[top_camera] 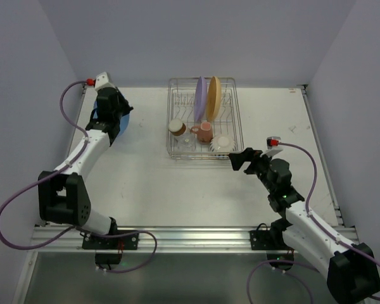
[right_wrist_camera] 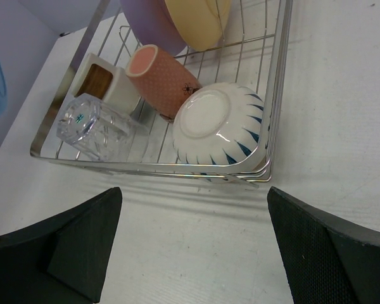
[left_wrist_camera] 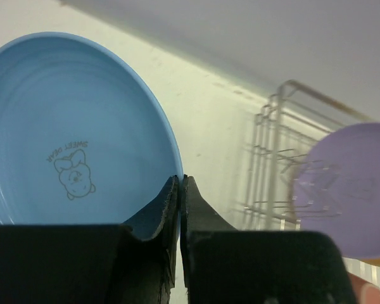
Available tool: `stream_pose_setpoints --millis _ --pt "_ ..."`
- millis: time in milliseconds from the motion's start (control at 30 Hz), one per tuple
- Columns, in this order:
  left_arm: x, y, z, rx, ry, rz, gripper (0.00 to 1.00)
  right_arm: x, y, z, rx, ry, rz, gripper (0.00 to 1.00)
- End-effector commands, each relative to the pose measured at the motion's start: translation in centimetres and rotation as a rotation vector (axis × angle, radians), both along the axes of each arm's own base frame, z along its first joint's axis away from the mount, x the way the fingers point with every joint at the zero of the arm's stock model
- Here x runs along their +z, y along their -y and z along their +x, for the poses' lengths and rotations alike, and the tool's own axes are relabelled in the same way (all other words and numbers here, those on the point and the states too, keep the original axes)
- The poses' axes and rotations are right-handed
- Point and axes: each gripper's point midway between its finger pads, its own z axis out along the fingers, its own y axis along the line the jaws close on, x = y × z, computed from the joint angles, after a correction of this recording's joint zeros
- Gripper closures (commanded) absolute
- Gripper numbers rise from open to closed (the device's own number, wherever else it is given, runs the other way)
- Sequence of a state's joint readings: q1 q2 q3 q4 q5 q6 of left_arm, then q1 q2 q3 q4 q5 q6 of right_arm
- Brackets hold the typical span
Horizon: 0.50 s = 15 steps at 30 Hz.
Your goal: Unload the mixed dishes from the dish rack
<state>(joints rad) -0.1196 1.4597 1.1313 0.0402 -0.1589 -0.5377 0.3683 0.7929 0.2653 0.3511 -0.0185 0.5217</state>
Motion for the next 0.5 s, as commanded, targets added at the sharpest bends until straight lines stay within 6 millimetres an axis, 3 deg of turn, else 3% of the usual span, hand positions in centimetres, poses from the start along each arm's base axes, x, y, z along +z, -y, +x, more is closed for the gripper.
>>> stream_pose_setpoints --millis 0,233,467 --pt "-2.9 -3.7 0.1 0.180 -0.083 0.102 1.00 2.0 -0.4 0.5 0.010 0.041 0.009 0.01" --pt "-9.1 -3.3 1.2 0.144 -0.247 0.151 1.00 1.9 -0.3 0.6 0.003 0.036 0.004 0.01" --pt "-13.0 -3.6 1.8 0.126 -0.350 0.219 1.00 1.8 -0.2 0.8 -0.001 0.034 0.001 0.01"
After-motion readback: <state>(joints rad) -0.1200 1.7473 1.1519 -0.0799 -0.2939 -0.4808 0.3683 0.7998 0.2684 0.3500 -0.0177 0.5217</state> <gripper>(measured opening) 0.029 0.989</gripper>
